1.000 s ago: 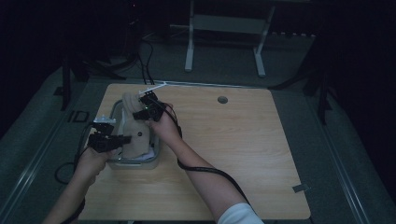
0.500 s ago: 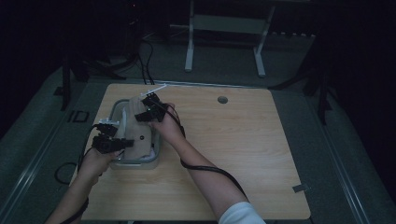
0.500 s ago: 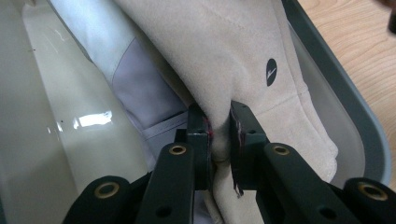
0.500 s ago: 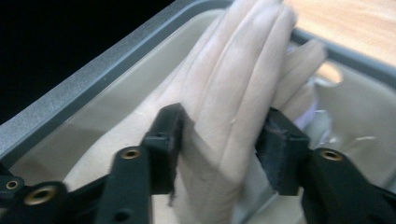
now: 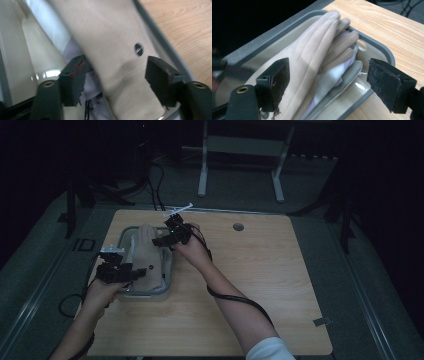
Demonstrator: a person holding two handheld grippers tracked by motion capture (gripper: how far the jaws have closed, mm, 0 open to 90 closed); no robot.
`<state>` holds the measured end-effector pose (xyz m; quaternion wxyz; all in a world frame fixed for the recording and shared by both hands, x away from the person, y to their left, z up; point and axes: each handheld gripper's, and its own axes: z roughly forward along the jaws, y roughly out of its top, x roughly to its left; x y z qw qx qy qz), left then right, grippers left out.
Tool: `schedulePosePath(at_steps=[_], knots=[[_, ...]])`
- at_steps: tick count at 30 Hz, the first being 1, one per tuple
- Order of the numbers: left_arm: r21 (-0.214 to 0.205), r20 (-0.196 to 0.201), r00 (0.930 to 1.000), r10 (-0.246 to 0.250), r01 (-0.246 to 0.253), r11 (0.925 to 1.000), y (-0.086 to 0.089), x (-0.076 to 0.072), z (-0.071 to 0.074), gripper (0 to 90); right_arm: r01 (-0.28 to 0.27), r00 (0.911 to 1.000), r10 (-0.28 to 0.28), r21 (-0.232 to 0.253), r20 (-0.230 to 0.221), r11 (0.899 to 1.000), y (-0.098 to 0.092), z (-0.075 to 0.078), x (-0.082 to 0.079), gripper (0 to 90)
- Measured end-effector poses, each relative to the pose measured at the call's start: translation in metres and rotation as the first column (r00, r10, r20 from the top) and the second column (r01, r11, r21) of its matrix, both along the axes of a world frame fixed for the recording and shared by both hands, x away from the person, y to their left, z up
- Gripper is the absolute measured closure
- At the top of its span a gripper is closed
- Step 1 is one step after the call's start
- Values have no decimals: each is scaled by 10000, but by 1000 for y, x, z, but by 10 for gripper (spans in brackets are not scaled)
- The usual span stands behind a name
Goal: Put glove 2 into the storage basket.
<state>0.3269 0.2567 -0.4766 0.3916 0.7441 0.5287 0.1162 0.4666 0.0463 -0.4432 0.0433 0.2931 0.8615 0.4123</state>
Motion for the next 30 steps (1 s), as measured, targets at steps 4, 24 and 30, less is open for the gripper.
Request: schedulePosePath(at_steps=[4, 24, 30], knots=[[-192, 495, 9988, -15, 25, 9998, -3, -5, 10, 273, -243, 9993, 240, 108, 273, 9996, -10, 6, -7, 146], [-382, 2060, 9707, -1237, 1343, 9902, -64, -21, 25, 183, -459, 9945, 503, -491, 919, 9977, -79, 9, -34, 151], [-369, 2348, 9537, -1877, 2017, 9788, -88, -24, 22, 183, -414, 9924, 470, -515, 1138, 9978, -106, 7, -40, 151]])
